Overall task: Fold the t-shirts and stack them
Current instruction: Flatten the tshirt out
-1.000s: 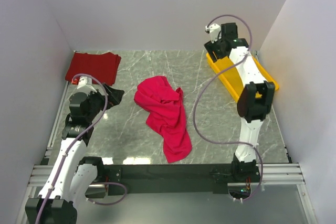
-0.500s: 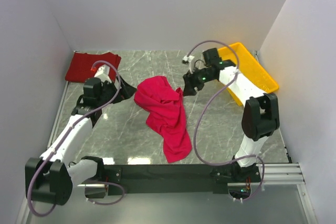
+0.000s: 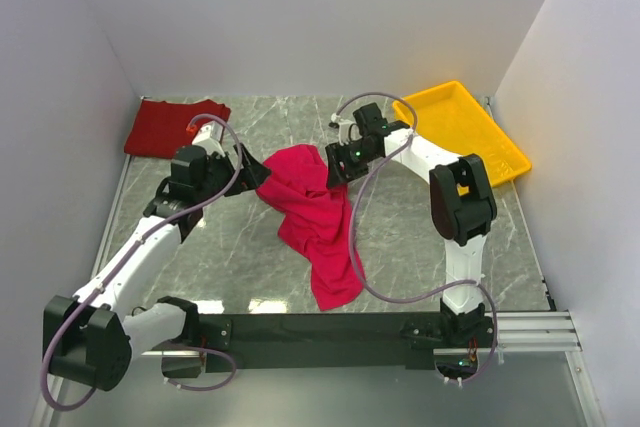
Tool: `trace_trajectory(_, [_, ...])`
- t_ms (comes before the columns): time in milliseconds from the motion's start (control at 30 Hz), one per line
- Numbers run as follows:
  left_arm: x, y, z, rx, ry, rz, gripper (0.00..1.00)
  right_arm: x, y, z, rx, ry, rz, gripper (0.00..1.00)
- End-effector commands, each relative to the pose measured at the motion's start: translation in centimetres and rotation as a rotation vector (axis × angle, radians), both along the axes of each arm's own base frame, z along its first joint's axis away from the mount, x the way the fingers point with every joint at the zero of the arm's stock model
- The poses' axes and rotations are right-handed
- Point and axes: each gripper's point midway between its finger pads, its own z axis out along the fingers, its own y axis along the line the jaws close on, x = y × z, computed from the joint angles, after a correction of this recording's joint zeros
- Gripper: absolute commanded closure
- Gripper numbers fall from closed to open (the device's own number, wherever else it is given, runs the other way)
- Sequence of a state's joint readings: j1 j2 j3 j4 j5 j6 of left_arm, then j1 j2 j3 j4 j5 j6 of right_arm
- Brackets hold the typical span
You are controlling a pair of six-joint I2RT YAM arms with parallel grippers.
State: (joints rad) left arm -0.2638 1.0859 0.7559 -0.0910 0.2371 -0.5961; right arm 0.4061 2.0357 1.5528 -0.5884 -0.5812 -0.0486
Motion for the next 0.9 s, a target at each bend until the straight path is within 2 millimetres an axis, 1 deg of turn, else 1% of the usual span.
trace_trajectory(0, [-0.2,0.3,1.3,-0.009,-0.052,0.026,0.02,1.6,1.3,1.4,0.021,-0.03,-0.057,0.37])
trace_trajectory(100, [-0.5,0.3,1.1,-0.007,-0.05,0.024,0.02,1.3,1.8,1.7,0.043,-0.026,-0.047,0.51])
trace_trajectory(133, [-0.5,0.4,1.0,-0.005,-0.049,0.023,0.02,1.1,2.1,1.9,0.056,-0.026,-0.041,0.65])
trace_trajectory(167, [-0.5,0.4,1.1,-0.004,-0.051,0.023,0.02,1.1,2.2,2.3,0.065,-0.033,-0.04,0.74])
trace_trajectory(200, [-0.5,0.4,1.1,-0.003,-0.052,0.023,0.02,1.4,2.2,3.0,0.077,-0.053,-0.038,0.93])
trace_trajectory(233, [-0.5,0.4,1.1,0.0,-0.051,0.024,0.02,1.5,2.3,3.5,0.083,-0.067,-0.037,1.0])
trace_trajectory(267, [-0.5,0.4,1.2,-0.001,-0.054,0.023,0.02,1.8,2.3,4.2,0.089,-0.09,-0.036,1.0])
trace_trajectory(333, [-0.5,0.4,1.4,0.001,-0.061,0.021,0.02,2.6,2.3,6.7,0.109,-0.169,-0.024,1.0])
trace_trajectory(367, [-0.5,0.4,1.5,0.002,-0.065,0.022,0.02,3.1,2.4,8.3,0.125,-0.21,-0.024,1.0])
trace_trajectory(400, [-0.5,0.4,1.6,0.006,-0.07,0.02,0.02,3.5,2.4,10.4,0.143,-0.259,-0.02,1.0])
trace_trajectory(433, [-0.6,0.5,1.7,0.008,-0.074,0.021,0.02,3.9,2.3,11.6,0.142,-0.317,0.01,1.0])
trace_trajectory(467, [-0.6,0.6,1.9,0.012,-0.081,0.023,0.02,4.8,2.0,14.4,0.16,-0.388,0.011,1.0])
trace_trajectory(533, [-0.6,0.7,1.9,0.017,-0.084,0.026,0.02,5.5,1.7,16.9,0.174,-0.461,0.022,1.0])
trace_trajectory(567, [-0.5,0.7,2.0,0.021,-0.087,0.027,0.02,6.2,1.4,18.5,0.187,-0.504,0.016,1.0])
trace_trajectory(600, [-0.5,0.7,2.0,0.026,-0.089,0.025,0.02,6.5,1.1,19.7,0.195,-0.537,0.011,1.0])
trace_trajectory(633, [-0.5,0.7,2.0,0.029,-0.088,0.024,0.02,6.7,1.0,20.4,0.199,-0.555,0.002,1.0])
trace_trajectory(667, [-0.4,0.8,2.1,0.031,-0.094,0.024,0.02,7.3,0.6,21.5,0.207,-0.577,-0.021,1.0])
trace_trajectory(767, [-0.3,0.5,2.3,0.026,-0.104,0.016,0.02,7.7,1.0,23.4,0.276,-0.561,-0.053,1.0])
trace_trajectory(800, [-0.3,0.4,2.5,0.024,-0.109,0.009,0.02,7.7,1.1,23.9,0.309,-0.528,-0.082,1.0])
trace_trajectory(833, [-0.2,0.3,2.4,0.023,-0.109,0.003,0.02,7.3,1.6,24.5,0.345,-0.512,-0.072,1.0])
trace_trajectory(867, [-0.1,0.2,2.8,0.023,-0.12,-0.001,0.02,7.1,1.7,24.7,0.363,-0.496,-0.08,1.0])
